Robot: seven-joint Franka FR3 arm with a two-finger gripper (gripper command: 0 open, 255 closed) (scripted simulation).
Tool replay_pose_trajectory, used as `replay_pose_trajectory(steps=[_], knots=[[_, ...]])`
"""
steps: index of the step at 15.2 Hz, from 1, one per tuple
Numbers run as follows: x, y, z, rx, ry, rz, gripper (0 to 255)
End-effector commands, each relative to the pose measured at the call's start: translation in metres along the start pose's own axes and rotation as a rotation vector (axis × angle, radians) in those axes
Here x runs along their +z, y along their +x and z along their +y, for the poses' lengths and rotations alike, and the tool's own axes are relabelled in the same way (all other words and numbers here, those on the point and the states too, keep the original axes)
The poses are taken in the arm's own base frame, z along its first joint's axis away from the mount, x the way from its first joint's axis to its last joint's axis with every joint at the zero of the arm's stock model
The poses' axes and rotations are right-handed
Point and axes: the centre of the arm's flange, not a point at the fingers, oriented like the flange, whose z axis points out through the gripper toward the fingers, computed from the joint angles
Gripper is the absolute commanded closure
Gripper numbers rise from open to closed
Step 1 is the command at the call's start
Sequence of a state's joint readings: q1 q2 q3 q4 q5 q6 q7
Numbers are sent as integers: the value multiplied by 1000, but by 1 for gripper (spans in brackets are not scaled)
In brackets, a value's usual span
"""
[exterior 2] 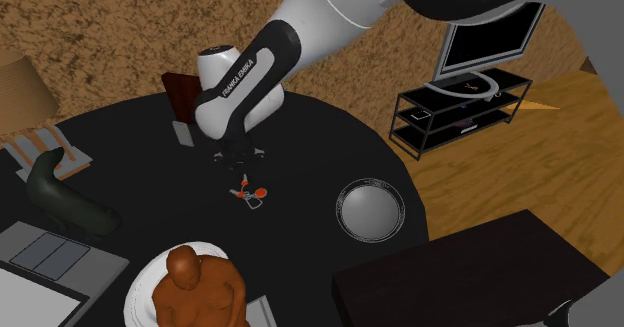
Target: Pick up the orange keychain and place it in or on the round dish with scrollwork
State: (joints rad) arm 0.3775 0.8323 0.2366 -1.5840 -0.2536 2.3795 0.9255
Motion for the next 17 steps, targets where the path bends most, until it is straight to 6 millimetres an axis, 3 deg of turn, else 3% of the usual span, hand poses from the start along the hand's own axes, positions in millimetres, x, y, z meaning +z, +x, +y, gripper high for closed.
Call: replay_pose_trajectory(steps=[1, 10, 17], knots=[[-11, 0, 0, 0, 0, 0, 255], [-55, 0, 0, 0, 0, 0, 255], [-57, -20, 90, 0, 0, 0, 255]])
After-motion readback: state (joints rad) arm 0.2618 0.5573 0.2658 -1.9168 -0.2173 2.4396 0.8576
